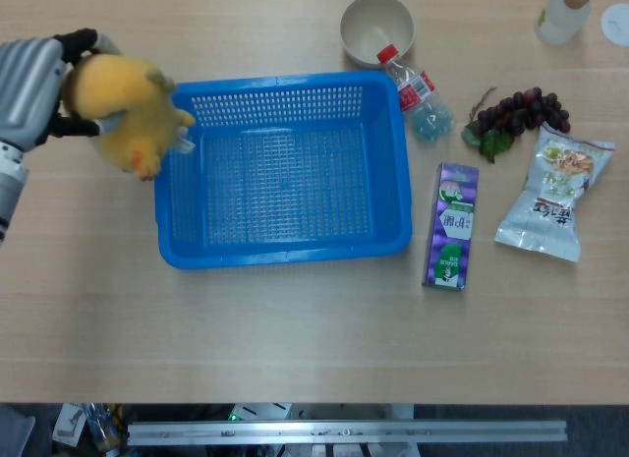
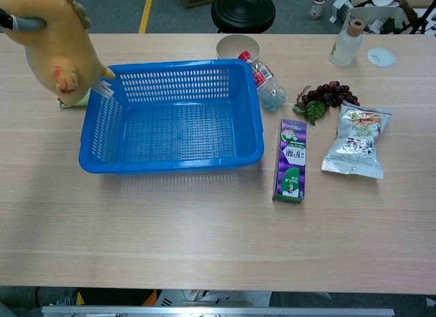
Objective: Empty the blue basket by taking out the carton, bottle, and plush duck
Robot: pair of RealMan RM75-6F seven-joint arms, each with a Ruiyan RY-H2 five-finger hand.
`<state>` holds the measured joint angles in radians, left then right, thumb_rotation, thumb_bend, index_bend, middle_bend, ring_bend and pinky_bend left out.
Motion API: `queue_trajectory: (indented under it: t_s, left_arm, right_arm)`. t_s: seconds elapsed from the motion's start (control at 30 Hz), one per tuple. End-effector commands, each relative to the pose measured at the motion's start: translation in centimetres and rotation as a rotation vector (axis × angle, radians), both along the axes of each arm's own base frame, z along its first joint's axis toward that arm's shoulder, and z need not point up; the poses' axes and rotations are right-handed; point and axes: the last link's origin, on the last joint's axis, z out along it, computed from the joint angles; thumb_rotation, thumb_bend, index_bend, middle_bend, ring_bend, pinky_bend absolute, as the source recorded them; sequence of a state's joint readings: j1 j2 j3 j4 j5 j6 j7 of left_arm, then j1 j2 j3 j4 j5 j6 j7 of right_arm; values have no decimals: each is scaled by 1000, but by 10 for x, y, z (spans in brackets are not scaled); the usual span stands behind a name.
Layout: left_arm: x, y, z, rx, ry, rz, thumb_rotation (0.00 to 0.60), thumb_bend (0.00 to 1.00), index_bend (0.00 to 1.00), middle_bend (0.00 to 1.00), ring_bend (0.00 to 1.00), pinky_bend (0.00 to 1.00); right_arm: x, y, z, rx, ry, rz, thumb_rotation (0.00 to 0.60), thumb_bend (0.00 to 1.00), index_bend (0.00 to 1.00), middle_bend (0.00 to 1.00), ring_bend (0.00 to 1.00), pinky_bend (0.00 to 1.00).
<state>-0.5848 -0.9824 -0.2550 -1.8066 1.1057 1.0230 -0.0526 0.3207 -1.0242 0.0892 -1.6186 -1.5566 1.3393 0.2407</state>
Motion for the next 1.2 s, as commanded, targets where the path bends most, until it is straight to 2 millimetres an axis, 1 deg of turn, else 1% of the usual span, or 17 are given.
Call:
queue_trajectory:
  t_s: [0.03,0.17,0.2,0.3,0.47,0.6,0.7,0.8,0.87,0.93,1.03,1.07,1.1,1.2]
  left_arm:
    - [-20,-4,12,58,111,35,600,254,510,455,534,627]
    - [-35,-13,10,48,195,70,600,254,500,453,520,625]
    - [-40,-15,9,46,238,76,600,254,495,453,512,620]
    - [-49,-20,3,37,332,90,600,254,490,442,475,583]
    - [-51,-29,-14,-50,316,128,600,254,449,429,466,569]
    - [-55,-30,-25,-88,332,145,600,254,408,394,412,544]
    - [-58,-30,-34,-120,338,171,600,254,355,332,318,487]
    - [-57,-32,-42,-155,311,186,600,254,305,280,266,462]
    - [-55,-32,-46,-175,293,197,600,254,222,235,212,436]
    - [-55,-32,-48,-187,290,202,600,253,159,195,144,373]
    - [-53,-31,-49,-194,296,206,600,251,45,71,23,245]
    - [-52,-31,-49,-190,294,205,600,248,13,27,2,206]
    - [-50,-31,-48,-177,286,202,600,244,1,5,0,183]
    - [-46,-31,-43,-136,255,191,600,240,0,0,0,173]
  right_arm:
    - [-1,1,-1,3,0,1,600,312,25,240,197,481]
    - [-1,0,-2,7,-2,4,600,312,25,240,197,481]
    - [-1,0,-2,10,-2,5,600,312,25,240,197,481]
    - [-1,0,-4,18,-2,8,600,312,25,240,197,481]
    - [-2,0,-6,25,-2,5,600,312,25,240,197,481]
    - [-2,1,-7,31,-4,7,600,312,25,240,197,481]
    - [-4,2,-5,28,-3,4,600,313,25,240,197,481]
    - [-5,3,-4,24,1,1,600,313,25,240,197,481]
    - [-5,3,-4,25,0,0,600,313,25,240,197,481]
    - [-5,3,-4,27,-2,1,600,312,25,242,197,481]
    - [-5,4,-4,26,-3,1,600,312,25,243,197,481]
    - [-5,4,-4,24,-4,0,600,313,25,243,197,481]
    - [-5,4,-3,23,-4,-2,600,313,25,243,197,481]
    - [-7,4,-3,21,0,-9,600,313,25,243,197,481]
